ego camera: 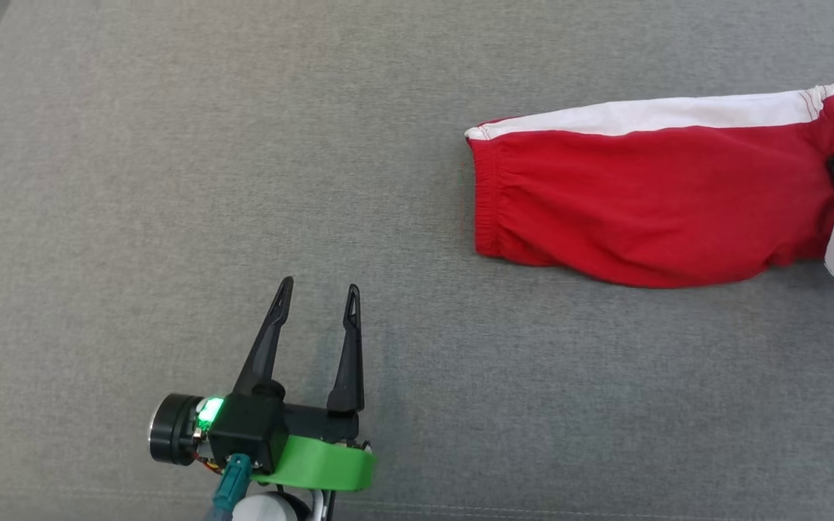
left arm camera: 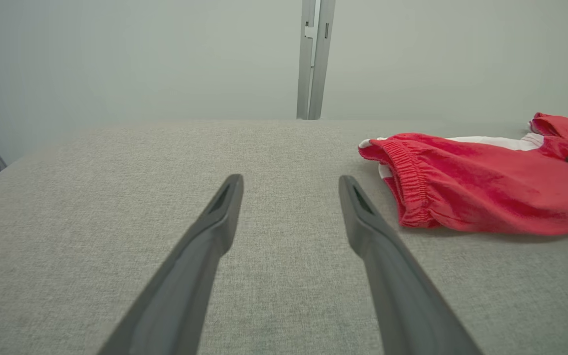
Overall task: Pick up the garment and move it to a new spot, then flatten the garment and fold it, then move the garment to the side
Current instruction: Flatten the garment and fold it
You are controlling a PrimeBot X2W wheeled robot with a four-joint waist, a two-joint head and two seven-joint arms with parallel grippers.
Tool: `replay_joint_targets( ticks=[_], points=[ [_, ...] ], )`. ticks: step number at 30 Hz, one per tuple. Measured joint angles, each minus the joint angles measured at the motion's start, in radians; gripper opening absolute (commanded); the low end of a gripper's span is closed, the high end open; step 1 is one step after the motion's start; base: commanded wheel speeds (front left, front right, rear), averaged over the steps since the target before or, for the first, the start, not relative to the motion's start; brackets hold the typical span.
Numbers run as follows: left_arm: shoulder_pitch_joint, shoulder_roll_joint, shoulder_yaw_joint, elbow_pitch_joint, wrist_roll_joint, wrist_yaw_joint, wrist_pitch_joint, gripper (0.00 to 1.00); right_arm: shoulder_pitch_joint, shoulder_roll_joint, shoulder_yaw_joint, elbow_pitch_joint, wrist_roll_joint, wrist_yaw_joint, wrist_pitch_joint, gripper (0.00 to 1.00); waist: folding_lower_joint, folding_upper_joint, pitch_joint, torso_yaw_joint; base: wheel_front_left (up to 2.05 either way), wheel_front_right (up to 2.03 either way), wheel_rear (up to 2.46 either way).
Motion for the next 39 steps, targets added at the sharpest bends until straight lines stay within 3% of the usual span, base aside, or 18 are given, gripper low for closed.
replay_joint_targets(
  ticks=[5, 11, 26, 39],
  points=[
    [-0.001, 0.0, 0.012, 0.009, 0.007, -0.011, 0.0, 1.0, -0.019, -0.016, 0.021, 0.009, -0.034, 0.0, -0.021, 0.0, 0.0, 0.0, -0.012, -0.067, 0.0, 0.0, 0.0],
    [-0.001, 0.0, 0.019, 0.022, 0.018, -0.021, 0.0, 1.0, -0.058, 0.012, 0.036, 0.028, -0.072, 0.0, -0.036, 0.0, 0.0, 0.0, -0.039, -0.105, 0.0, 0.0, 0.0],
    [0.034, 0.0, 0.02, 0.038, -0.006, -0.013, 0.0, 1.0, -0.091, 0.162, 0.025, -0.113, -0.058, 0.0, 0.067, 0.0, 0.0, 0.0, -0.124, -0.094, 0.0, 0.0, 0.0],
    [0.037, 0.0, 0.0, 0.039, -0.021, -0.005, 0.0, 1.0, -0.04, 0.328, -0.052, -0.195, -0.09, 0.0, 0.095, 0.0, 0.0, 0.0, -0.121, -0.065, 0.0, 0.0, 0.0]
  ],
)
